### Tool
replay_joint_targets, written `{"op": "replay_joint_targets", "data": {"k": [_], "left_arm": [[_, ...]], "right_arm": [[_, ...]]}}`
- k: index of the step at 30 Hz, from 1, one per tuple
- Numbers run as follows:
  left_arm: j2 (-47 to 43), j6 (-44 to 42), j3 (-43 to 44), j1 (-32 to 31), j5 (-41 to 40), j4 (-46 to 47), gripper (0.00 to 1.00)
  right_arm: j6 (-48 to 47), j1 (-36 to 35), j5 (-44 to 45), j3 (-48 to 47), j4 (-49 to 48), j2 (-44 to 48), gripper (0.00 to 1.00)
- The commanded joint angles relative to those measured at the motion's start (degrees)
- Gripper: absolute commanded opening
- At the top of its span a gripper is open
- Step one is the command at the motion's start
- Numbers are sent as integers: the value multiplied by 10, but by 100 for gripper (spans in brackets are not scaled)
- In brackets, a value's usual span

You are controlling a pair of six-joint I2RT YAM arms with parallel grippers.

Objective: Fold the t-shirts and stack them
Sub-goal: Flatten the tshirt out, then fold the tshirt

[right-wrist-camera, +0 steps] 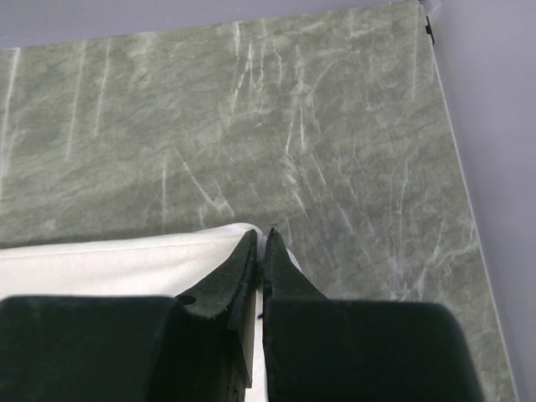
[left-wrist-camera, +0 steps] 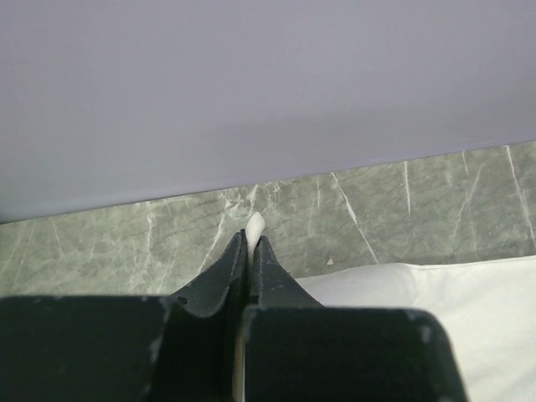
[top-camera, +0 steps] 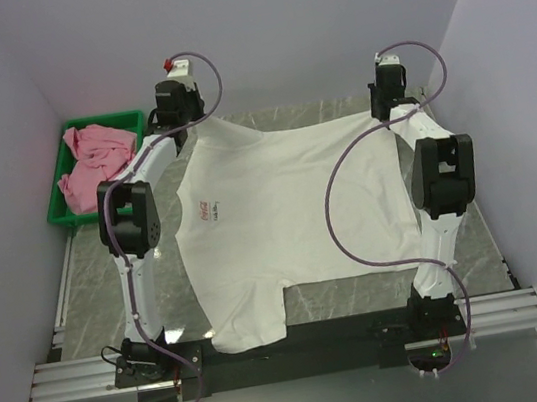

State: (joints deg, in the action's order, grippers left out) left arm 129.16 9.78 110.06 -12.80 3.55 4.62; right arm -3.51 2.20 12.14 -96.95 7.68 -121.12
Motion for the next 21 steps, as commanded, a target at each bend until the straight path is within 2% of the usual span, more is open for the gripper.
{"op": "replay_joint_targets", "data": {"k": [1,12,21], "left_arm": [[6,14,43,1,0,0,1],[-41,24,0,3,-19,11,1],[-101,40,-57,7,-32,3,1]], "right_arm": [[-12,8,24,-25,-10,-4,0],[-27,9,40,-37,-4,-8,0],[-22,9,18,-18,-7,11,0]]}}
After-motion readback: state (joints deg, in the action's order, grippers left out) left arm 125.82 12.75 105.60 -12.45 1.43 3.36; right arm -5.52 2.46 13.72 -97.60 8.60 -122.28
